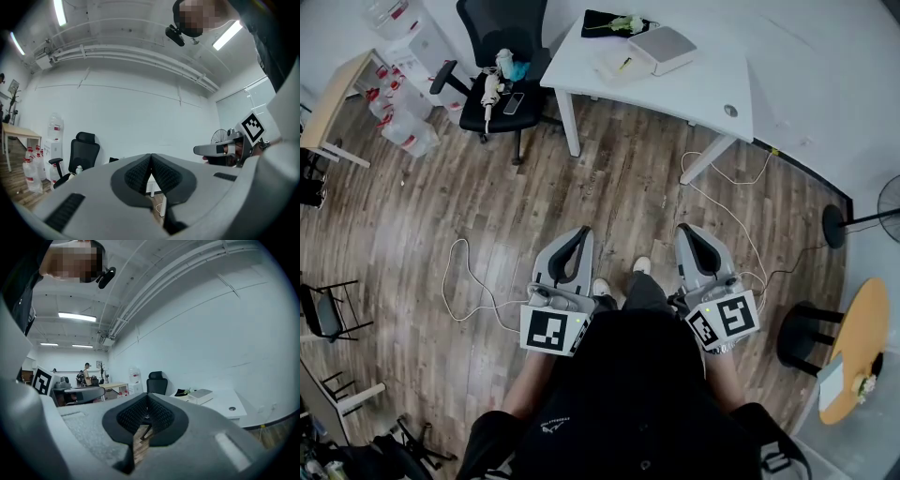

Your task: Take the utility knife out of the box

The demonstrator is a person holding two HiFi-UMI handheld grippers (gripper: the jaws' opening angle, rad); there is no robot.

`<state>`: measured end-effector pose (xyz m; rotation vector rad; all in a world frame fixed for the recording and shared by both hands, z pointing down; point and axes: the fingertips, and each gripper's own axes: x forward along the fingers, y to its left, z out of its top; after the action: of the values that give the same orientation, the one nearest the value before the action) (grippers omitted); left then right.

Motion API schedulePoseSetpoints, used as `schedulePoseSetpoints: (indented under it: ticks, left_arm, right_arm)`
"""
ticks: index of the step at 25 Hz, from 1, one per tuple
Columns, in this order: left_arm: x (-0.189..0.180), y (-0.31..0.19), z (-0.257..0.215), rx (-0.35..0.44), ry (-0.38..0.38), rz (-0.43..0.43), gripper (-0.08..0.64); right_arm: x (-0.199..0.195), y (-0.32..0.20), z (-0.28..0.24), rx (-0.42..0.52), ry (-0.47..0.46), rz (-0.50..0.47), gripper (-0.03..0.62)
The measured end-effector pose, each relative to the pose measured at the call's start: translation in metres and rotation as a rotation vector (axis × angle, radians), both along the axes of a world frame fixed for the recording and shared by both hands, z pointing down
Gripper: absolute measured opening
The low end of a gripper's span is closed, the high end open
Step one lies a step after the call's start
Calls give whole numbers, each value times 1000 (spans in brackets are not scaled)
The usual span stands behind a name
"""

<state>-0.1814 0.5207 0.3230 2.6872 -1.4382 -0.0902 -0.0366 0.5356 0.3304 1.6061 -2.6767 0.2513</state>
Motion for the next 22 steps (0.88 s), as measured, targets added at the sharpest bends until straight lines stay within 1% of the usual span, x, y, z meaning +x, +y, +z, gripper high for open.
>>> schedulePoseSetpoints:
  ticks: [1, 3, 7, 9, 13, 18, 22]
  left_arm:
    - [-1, -2, 0, -1, -1, -1, 6]
    - [-2, -8, 3, 6, -28, -3, 6]
    - [-3, -22, 0, 9, 0, -22, 6]
    - [-6, -32, 5, 8, -32, -35, 6]
    - [-4, -57, 6, 4, -45, -55, 6]
    - [4, -97, 5, -2, -25, -64, 6]
    - [12, -130, 11, -9, -56, -70, 6]
  right_arm:
    - [0, -2, 0, -1, -1, 1, 5]
    - [2, -9, 2, -4, -4, 3, 5]
    - [3, -26, 5, -5, -5, -4, 5]
    - [3, -38, 6, -2, -6, -14, 5]
    - [6, -66, 8, -9, -19, -29, 5]
    - [11, -108, 10, -17, -27, -40, 5]
    - [21, -144, 15, -29, -27, -48, 5]
